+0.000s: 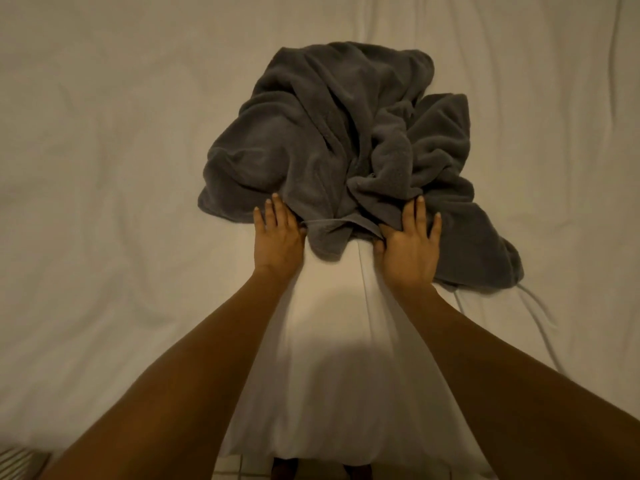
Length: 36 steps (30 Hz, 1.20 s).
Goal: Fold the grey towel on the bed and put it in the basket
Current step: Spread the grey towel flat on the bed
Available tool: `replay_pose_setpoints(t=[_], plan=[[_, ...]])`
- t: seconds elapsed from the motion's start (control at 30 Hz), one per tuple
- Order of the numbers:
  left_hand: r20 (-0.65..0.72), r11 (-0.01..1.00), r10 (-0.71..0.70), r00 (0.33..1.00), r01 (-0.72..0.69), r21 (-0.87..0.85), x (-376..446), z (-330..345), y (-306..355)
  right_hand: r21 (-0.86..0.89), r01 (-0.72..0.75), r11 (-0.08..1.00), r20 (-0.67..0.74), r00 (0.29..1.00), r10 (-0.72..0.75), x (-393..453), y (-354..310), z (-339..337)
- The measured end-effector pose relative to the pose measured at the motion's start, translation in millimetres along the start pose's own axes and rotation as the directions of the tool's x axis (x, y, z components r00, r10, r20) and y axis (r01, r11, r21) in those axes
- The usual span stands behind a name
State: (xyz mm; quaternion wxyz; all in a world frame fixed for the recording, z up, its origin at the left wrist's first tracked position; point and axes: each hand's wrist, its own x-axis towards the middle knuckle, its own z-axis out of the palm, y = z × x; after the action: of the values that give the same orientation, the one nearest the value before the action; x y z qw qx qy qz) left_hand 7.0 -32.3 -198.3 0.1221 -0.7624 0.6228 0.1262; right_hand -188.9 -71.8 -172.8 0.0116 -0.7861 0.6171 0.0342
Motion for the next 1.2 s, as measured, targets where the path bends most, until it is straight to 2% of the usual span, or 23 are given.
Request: replay_pose_setpoints(t=[0.13, 0.37, 0.5, 0.6, 0.77, 0.87, 1.0, 1.2], plan=[[-0.007, 0.997, 0.077, 0.997, -0.077, -0.027, -2.3, -0.7, -4.2, 0.069, 0.044, 0.997, -0.044, 0.998, -0.041, -12.7, -4.6, 0.5], [-0.104, 0.979, 0.174, 0.979, -0.183, -0.085, -30.5, -14.6, -10.6, 0.194, 0.094, 0.977, -0.239, 0.970, -0.046, -61.8, 6.8, -2.6], [-0.066, 0.942, 0.331, 0.941, -0.326, 0.072, -64.9, -14.8, -23.1, 0.143, 0.068, 0.987, -0.103, 0.993, -0.054, -103.0, 33.0, -7.9], [-0.012, 0.899, 0.427, 0.904, -0.423, 0.115, -100.0, -20.0, -25.9, 0.124, 0.096, 0.988, -0.024, 0.995, -0.094, -135.1, 46.2, -8.2], [0.126, 0.831, 0.521, 0.844, -0.535, 0.153, -159.7, -5.7, -33.7, 0.178, 0.179, 0.968, -0.003, 0.983, -0.181, -185.0, 54.8, -8.3], [0.119, 0.845, 0.488, 0.864, -0.503, 0.181, -168.5, 7.3, -39.0, 0.186, 0.200, 0.962, -0.009, 0.979, -0.202, -187.2, 53.4, -8.4], [0.029, 0.903, 0.422, 0.906, -0.423, 0.080, -151.0, 4.9, -35.3, 0.213, 0.180, 0.960, -0.030, 0.984, -0.178, -166.0, 43.6, -3.8], [-0.003, 0.946, 0.316, 0.949, -0.315, 0.074, -118.2, 0.2, -42.1, 0.207, 0.129, 0.970, 0.093, 0.984, -0.150, -161.4, 44.9, 11.6]])
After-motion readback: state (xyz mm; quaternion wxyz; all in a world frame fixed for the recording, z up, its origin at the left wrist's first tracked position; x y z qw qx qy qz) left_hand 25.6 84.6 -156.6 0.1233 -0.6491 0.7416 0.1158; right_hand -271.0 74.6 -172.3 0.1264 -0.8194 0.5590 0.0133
